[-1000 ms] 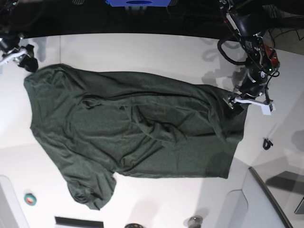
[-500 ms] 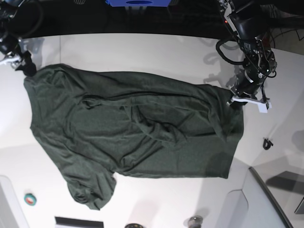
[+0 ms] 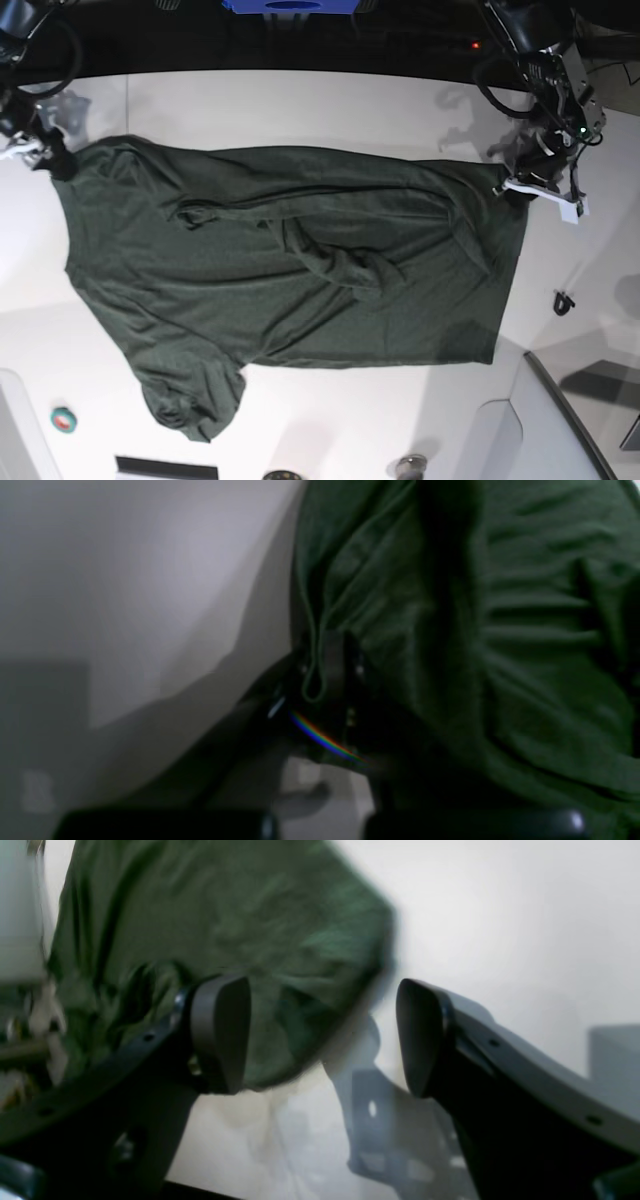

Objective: Layout the t-shirt on the table in an organized manner, then fold the t-shirt properly
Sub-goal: 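Regrasp the shirt edge corners with both grippers, then lift the shirt edge with both grippers and pull it straight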

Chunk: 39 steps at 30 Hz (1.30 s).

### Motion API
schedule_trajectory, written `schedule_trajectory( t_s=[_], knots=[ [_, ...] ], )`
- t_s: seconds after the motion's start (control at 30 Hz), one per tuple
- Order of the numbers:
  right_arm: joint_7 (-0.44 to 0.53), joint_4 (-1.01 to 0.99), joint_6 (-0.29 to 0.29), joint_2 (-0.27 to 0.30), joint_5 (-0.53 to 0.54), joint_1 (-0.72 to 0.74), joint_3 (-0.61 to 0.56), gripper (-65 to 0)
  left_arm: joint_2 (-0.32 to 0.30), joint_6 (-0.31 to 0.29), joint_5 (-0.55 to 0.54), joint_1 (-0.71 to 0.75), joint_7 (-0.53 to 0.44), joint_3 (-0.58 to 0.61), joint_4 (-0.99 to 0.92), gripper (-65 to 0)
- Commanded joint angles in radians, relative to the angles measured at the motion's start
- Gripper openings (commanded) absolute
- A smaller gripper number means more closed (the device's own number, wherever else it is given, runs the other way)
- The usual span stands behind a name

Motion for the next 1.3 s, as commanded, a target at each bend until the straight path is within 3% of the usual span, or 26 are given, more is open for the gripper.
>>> schedule_trajectory(
  t_s=[0.0,0.1,0.17,0.3,0.37,0.5,0.67,0.73,0.9,1.27],
  knots=[
    [0.001,0.011,0.012,0.014,0.006,0.008,-0.017,-22.5,-0.010,-0.008,-0.014,-0.006,-0.007,-0.002,0.021,-65.0],
    [0.003,0.005,0.012,0.008,0.006,0.017,-0.051,-23.1,-0.010,-0.008,-0.014,-0.005,-0.007,-0.002,0.025,-65.0],
    [0.003,0.005,0.012,0.008,0.008,0.019,-0.050,-28.7,-0.010,-0.008,-0.014,-0.005,-0.007,-0.002,0.027,-65.0],
    [0.003,0.006,0.012,0.011,0.011,0.019,-0.044,-55.7,-0.010,-0.008,-0.014,0.012,-0.007,-0.002,0.030,-65.0],
    [-0.002,0.009,0.012,0.011,0.011,0.016,-0.007,-64.4,-0.010,-0.008,-0.014,0.024,-0.007,-0.002,0.048,-65.0],
    [-0.043,0.038,0.012,0.008,0.012,0.008,0.065,-64.1,-0.012,-0.008,-0.014,0.084,-0.006,0.000,0.121,-65.0],
    [-0.210,0.146,0.012,-0.016,0.012,-0.009,0.153,-64.1,-0.012,-0.008,-0.014,0.159,-0.006,0.000,0.191,-65.0],
    [-0.238,0.193,-0.032,-0.035,0.009,-0.027,0.168,-64.2,-0.012,-0.008,-0.014,0.178,-0.006,0.000,0.193,-65.0],
    [-0.236,0.230,-0.095,-0.070,0.009,-0.064,0.173,-64.2,-0.012,-0.008,-0.014,0.192,-0.007,0.000,0.182,-65.0],
    [-0.236,0.235,-0.099,-0.085,0.009,-0.084,0.173,-64.2,-0.012,-0.008,-0.012,0.190,-0.009,-0.002,0.190,-65.0]
  ],
)
